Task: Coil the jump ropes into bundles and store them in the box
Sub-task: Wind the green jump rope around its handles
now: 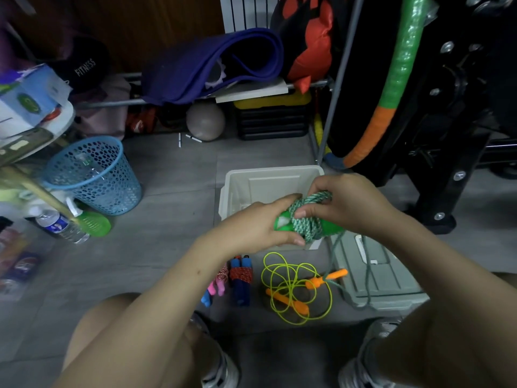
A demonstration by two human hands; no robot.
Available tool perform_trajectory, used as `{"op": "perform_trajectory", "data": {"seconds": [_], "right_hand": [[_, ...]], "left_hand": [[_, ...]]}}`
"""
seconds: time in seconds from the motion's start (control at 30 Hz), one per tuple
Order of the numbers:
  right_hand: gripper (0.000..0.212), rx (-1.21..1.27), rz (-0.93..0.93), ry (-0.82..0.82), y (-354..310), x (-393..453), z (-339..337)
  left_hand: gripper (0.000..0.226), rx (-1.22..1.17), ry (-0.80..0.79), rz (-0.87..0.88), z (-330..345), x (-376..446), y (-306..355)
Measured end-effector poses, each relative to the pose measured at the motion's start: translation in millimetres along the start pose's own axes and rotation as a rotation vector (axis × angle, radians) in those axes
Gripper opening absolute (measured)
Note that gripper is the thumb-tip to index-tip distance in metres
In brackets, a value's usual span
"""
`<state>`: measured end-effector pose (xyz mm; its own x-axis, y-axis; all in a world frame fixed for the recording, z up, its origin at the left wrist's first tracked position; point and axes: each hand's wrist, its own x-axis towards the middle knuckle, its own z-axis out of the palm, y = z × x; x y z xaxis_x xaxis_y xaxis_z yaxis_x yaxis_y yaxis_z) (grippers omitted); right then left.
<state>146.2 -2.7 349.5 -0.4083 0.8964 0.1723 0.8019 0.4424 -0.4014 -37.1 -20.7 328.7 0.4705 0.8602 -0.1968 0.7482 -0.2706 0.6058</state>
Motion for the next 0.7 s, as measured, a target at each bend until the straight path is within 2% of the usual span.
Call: {"op": "perform_trajectory", "data": {"seconds": [0.07,0.13,0.2,0.3,0.37,0.43,0.57,0.7], "right_hand": [[0.042,0.027,0.037,-0.022,4,6,1],[0.044,0.248,0.042,-0.063,7,10,-1],[0.036,0.506,-0.005,-0.147,11,11,-1],[0.025,0.605,-0.055,-0.244,16,12,3],[0.022,0.692,-0.04,-0.266,17,12,4],[0.017,0.805,-0.011,-0.284,19,12,2],[0.015,0.807,-0.001,-0.374,25,13,0],[0.015,0.747,0.011,-0.332,24,15,4]], "left_hand": [[0.066,0.011,0.005,0.018,-1,-4,4],[0.061,-0.026,0.025,0.05,-1,-7,6],[0.059,-0.079,0.03,0.053,-1,-7,3],[0.054,-0.124,-0.02,0.044,2,-9,1],[0.052,-0.233,-0.054,0.04,3,-12,4],[0.06,-0.361,-0.07,0.028,3,-15,5],[0.076,-0.406,-0.101,-0.01,3,-15,-1],[0.08,-0.38,-0.147,-0.021,1,-16,2]]}}
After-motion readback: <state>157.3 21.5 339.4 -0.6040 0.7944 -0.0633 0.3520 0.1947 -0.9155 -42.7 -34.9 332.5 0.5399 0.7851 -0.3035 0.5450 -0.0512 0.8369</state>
